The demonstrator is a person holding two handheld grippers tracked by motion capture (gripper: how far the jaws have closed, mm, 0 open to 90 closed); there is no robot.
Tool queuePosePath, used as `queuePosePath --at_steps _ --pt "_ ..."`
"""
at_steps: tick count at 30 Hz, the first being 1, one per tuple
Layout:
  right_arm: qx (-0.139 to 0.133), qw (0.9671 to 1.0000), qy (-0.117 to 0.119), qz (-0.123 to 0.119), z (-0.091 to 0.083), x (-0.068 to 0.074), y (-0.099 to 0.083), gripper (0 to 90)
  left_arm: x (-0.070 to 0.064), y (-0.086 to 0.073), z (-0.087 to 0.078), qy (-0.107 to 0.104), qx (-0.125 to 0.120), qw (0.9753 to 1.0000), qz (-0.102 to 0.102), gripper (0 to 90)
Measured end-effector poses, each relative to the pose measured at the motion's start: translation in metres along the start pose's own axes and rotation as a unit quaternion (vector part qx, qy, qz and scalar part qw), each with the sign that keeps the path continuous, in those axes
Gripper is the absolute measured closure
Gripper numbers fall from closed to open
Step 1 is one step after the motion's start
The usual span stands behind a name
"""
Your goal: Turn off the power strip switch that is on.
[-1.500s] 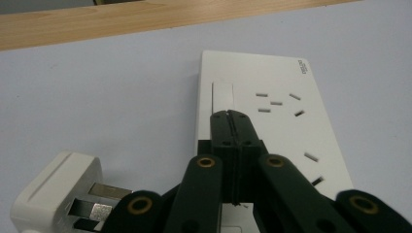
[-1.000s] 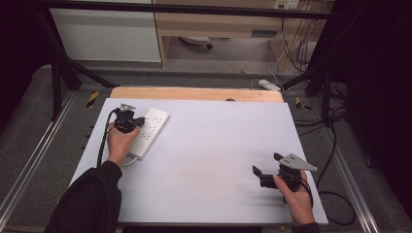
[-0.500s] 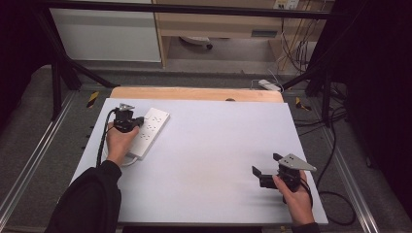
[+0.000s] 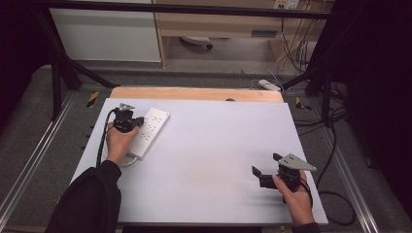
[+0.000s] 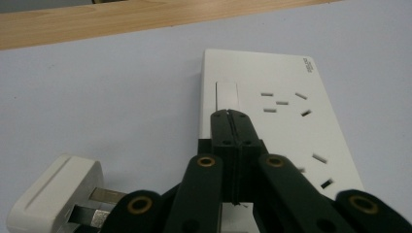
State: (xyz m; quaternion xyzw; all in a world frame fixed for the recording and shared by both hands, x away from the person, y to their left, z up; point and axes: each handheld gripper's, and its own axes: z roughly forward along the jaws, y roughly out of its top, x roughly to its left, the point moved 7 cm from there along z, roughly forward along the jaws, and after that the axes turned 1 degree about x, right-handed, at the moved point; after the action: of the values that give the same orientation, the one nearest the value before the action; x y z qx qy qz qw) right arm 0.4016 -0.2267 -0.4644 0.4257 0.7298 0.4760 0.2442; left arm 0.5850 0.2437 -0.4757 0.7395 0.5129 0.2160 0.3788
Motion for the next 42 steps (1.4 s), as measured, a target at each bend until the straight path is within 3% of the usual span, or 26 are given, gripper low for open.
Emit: queuePosePath --at_steps 35,42 --pt "0.000 1.0000 0.001 0.000 -0.0002 0.0002 0.0001 2.9 0.0000 -0.0007 0.0006 0.001 0.004 1.0000 -0.008 90.0" --pt "-0.001 1.0000 0.001 0.000 -0.0009 -0.0001 0.0003 2.9 -0.0016 -0.0006 0.0005 0.004 0.003 1.0000 -0.002 90.0"
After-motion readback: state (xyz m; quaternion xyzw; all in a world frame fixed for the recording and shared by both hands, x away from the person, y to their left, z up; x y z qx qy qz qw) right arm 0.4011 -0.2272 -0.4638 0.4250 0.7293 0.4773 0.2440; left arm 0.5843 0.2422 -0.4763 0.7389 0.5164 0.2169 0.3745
